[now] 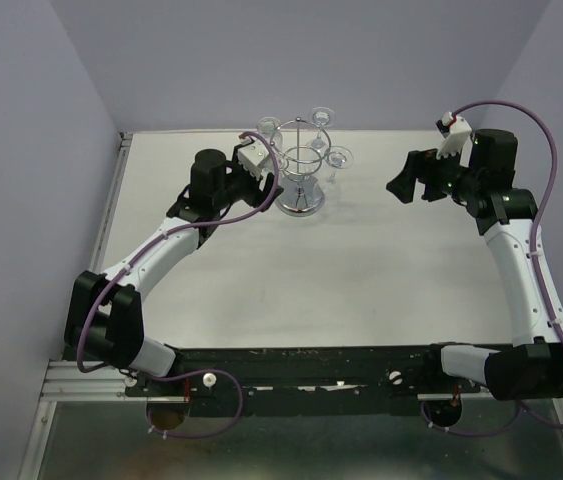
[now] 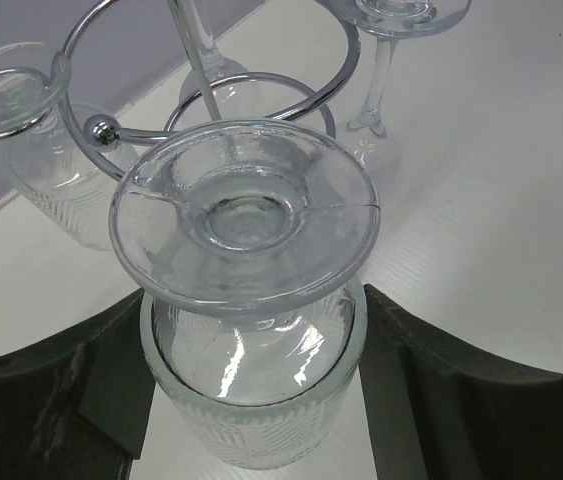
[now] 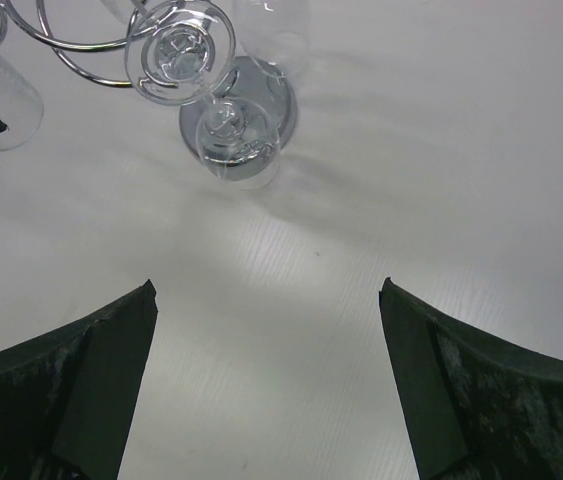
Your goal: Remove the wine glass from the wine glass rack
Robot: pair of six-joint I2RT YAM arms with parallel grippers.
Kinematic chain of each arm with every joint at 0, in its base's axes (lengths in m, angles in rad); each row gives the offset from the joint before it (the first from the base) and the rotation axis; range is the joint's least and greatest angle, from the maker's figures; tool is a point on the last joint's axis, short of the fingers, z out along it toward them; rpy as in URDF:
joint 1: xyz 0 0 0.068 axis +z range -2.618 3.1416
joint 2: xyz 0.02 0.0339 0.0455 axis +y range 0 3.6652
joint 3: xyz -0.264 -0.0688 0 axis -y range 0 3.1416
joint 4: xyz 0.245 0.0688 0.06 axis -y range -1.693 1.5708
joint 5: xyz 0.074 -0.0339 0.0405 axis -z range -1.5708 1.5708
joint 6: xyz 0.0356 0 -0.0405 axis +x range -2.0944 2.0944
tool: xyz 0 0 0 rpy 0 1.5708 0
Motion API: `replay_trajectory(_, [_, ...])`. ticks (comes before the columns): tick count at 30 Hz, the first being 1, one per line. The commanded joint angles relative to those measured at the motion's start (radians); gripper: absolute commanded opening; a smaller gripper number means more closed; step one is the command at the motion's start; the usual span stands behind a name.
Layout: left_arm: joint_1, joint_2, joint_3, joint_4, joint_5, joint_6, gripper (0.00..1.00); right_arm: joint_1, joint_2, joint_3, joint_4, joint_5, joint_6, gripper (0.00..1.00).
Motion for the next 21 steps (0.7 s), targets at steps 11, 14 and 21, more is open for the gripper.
replay_trajectory(11, [0.006,-0.077,-0.016,-0.005,-0.032,0.007,0.49,-0.004,0.008,0.008,-0.002,-0.032,0.000,1.00])
replay_trajectory(14, [0.009,-0.091,-0.008,-0.049,-0.040,0.000,0.43,-0.004,0.012,0.007,-0.003,-0.037,0.000,1.00])
replay_trajectory(21, [0.013,-0.186,0.018,-0.236,-0.109,-0.029,0.03,-0.004,0.018,0.008,-0.002,-0.046,-0.020,1.00])
